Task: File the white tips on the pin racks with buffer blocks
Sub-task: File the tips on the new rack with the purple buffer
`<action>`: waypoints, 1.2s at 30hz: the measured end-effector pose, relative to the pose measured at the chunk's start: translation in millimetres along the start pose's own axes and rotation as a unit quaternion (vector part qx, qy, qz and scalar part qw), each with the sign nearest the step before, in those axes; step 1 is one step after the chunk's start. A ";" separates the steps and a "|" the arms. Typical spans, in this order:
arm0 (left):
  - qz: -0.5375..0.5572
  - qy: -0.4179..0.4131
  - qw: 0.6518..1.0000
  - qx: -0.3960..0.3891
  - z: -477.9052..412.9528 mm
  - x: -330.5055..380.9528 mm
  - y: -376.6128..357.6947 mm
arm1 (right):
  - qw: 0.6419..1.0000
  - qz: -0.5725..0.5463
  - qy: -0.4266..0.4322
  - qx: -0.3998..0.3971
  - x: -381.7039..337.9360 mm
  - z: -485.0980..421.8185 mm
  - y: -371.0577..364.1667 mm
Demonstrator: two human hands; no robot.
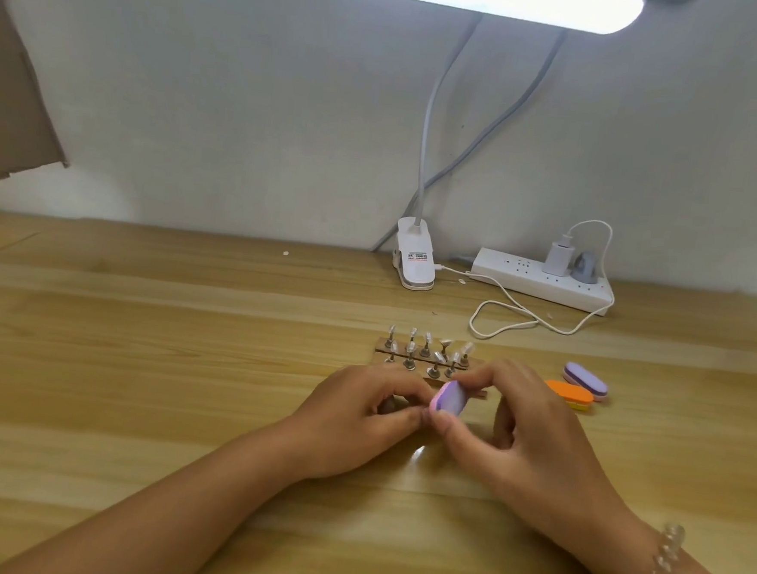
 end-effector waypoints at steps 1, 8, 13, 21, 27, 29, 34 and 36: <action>-0.002 0.000 1.000 -0.002 -0.1 -0.4 -0.2 | 1.000 0.002 0.017 -0.020 -6.4 0.2 -5.2; 0.032 -0.016 0.999 0.017 -1.3 1.5 4.2 | 0.973 -0.199 -0.088 0.073 40.7 0.1 18.0; 0.027 -0.018 0.999 0.032 -0.5 2.1 7.3 | 0.999 -0.018 0.014 -0.038 -4.7 3.3 -10.2; 0.019 -0.021 0.999 0.018 -0.6 4.0 4.7 | 0.998 0.053 0.030 -0.025 -13.1 4.1 -6.2; 0.020 -0.021 1.000 0.011 -0.3 3.5 3.5 | 0.999 0.043 0.007 0.001 -6.0 2.0 1.8; 0.016 -0.019 1.000 0.007 -0.2 2.1 2.4 | 0.998 0.057 0.033 -0.023 -17.1 3.7 -6.2; 0.007 -0.012 1.000 0.003 0.1 4.2 1.4 | 1.000 0.027 -0.004 0.010 -2.5 1.1 6.6; 0.014 -0.003 1.000 -0.005 0.3 2.1 -0.6 | 0.998 0.061 0.030 -0.013 -15.7 3.1 -2.1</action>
Point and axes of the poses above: each hand's wrist, its own z-axis away from the middle knuckle, its own y-axis out of the back of the hand, x = y × z, the point moved 10 cm from there along -z, towards the middle knuckle, and after that the axes turned 14 degrees about -x, right-handed, at the moved point
